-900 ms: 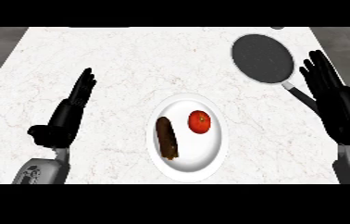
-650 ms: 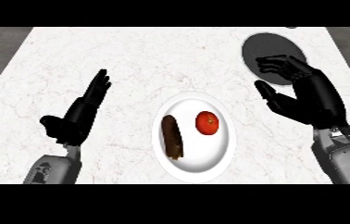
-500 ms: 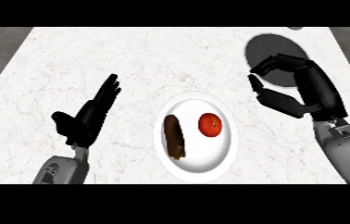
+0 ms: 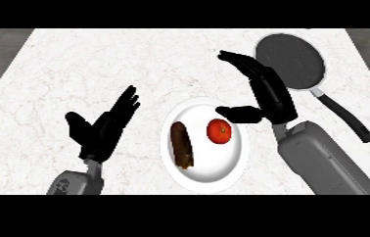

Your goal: Pick the tomato from the plate and place it in the pan

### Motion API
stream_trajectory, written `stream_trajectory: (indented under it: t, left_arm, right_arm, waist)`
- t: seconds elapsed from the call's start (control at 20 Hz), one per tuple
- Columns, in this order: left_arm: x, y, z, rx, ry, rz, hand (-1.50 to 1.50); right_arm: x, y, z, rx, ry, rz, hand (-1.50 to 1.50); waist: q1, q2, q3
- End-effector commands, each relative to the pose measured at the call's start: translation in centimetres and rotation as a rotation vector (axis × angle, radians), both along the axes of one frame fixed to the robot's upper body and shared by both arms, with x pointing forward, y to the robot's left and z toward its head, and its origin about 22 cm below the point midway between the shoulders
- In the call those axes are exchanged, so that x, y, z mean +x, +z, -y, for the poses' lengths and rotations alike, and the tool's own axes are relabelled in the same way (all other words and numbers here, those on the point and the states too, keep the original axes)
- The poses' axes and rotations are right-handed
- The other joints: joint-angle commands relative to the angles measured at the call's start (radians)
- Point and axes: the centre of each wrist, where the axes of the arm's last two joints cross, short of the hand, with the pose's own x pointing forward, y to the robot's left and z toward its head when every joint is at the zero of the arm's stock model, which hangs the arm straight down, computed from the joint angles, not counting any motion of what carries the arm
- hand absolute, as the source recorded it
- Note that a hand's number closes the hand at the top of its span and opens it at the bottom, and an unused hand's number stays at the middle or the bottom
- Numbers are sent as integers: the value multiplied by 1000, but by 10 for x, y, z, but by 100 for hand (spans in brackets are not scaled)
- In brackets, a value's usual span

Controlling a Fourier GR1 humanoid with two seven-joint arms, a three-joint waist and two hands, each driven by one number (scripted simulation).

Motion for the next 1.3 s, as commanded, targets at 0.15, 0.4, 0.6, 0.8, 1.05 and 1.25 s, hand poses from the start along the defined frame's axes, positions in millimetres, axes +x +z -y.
stream_trajectory:
  t: [0.15,0.4,0.6,0.8,1.05,1.25]
  left_arm:
    - [-1,3,-2,-11,-7,-29,0]
    - [1,4,-7,0,-1,-28,0]
    - [-4,2,-8,-5,-3,-25,0]
    - [0,15,-24,-8,13,-30,0]
    - [-13,1,-2,-24,-1,-37,0]
    - [-13,4,3,-15,6,-30,0]
  right_arm:
    - [2,-11,-31,-587,-36,-255,-150]
    - [2,6,-78,-933,-112,-375,-150]
    - [-13,12,-132,-1134,-60,-515,-150]
    - [-26,7,-161,-1245,-63,-646,-150]
    - [-34,5,-192,-1233,-122,-698,-150]
    - [-29,-6,-192,-1254,-181,-695,-150]
  waist:
    - [8,-9,-6]
    - [3,-11,-5]
    - [1,-12,-4]
    - [-21,-9,0]
    - [-14,-4,1]
    - [-18,-4,1]
